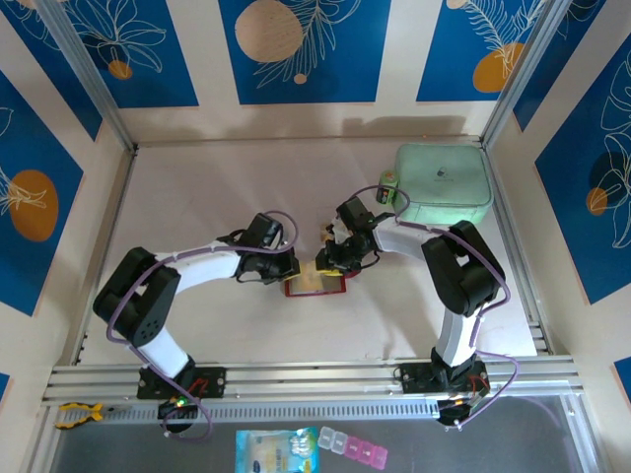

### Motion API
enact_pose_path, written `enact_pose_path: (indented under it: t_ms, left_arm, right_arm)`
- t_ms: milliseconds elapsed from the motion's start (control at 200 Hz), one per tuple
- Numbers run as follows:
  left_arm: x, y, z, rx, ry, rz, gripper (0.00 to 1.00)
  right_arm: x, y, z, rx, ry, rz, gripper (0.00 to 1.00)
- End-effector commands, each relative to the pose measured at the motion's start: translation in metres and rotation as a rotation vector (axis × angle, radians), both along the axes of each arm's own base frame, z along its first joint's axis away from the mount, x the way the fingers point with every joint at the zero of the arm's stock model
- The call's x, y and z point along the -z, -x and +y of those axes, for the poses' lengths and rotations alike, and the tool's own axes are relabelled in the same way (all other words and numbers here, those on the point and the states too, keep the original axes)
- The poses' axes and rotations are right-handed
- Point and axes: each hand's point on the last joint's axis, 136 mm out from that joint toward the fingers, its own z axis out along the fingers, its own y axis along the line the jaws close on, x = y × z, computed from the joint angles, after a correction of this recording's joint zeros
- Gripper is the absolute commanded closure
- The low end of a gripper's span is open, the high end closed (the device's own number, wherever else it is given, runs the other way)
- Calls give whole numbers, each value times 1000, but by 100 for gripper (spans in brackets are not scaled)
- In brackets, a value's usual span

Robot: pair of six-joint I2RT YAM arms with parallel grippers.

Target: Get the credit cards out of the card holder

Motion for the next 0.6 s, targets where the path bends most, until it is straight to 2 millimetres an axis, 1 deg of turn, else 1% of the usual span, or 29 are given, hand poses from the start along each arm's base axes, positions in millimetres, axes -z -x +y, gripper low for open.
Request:
enact_pose_path:
  t_ms: [0, 115, 230, 440, 595]
  left_arm:
    - [6, 6, -8, 43, -11, 29, 97]
    - [14, 9, -6, 48, -41, 42, 100]
    - [21, 11, 0, 47, -75, 54, 100]
    - [28, 15, 7, 42, -109, 67, 100]
    - [31, 17, 11, 40, -128, 70, 100]
  right_arm:
    - [-6, 4, 6, -11, -54, 24, 71]
    - [-2, 5, 7, -15, -57, 33, 71]
    - [0, 5, 7, -18, -58, 39, 71]
    - [8, 5, 7, -20, -56, 57, 70]
    - [15, 8, 7, -23, -55, 75, 66]
